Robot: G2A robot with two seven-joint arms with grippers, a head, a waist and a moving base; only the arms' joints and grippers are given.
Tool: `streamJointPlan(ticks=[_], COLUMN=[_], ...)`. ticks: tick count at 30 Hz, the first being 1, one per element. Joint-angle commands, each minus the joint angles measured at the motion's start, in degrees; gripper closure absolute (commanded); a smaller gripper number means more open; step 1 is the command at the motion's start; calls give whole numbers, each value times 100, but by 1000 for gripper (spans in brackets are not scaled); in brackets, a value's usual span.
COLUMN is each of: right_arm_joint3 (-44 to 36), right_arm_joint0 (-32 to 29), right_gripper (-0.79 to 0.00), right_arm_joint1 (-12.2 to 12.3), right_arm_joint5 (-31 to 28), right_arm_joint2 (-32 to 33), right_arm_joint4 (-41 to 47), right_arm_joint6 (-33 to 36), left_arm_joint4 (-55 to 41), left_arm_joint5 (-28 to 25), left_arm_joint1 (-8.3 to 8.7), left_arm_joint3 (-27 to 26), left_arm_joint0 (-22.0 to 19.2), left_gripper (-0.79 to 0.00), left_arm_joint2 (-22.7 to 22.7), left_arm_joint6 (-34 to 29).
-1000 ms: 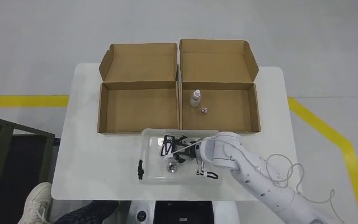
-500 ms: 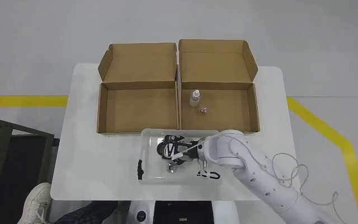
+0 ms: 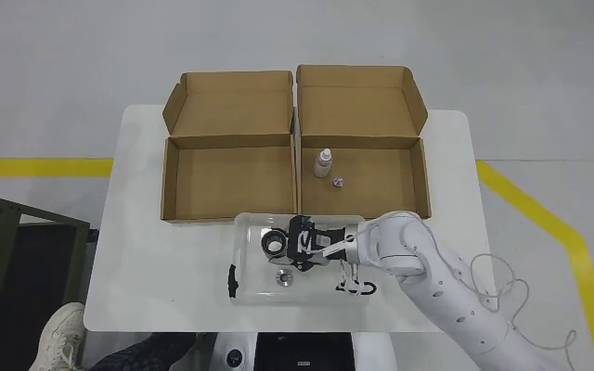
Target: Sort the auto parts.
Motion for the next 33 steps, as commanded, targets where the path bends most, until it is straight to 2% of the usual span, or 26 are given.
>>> streamJointPlan(ticks=[1, 18, 33], right_arm_joint3=[6, 44, 364], right_arm_joint0=[-42, -305, -373], right_gripper=[0, 0, 0], right_arm_joint1=[23, 157, 179], right_arm_joint5=[-64, -266, -291], right_arm_joint2=[87, 623, 854], right_arm_joint4=[96, 607, 1226], right_arm_joint6=[-74, -602, -1238], left_arm_joint4=[0, 0, 0], left_arm_joint5=[0, 0, 0], left_arm_joint1=[0, 0, 0], left_arm_joint3=[0, 0, 0], left_arm_joint0=[0, 0, 0], left_gripper=[-785, -785, -785], left_arm_joint2=[0, 0, 0], left_arm_joint6=[0, 0, 0])
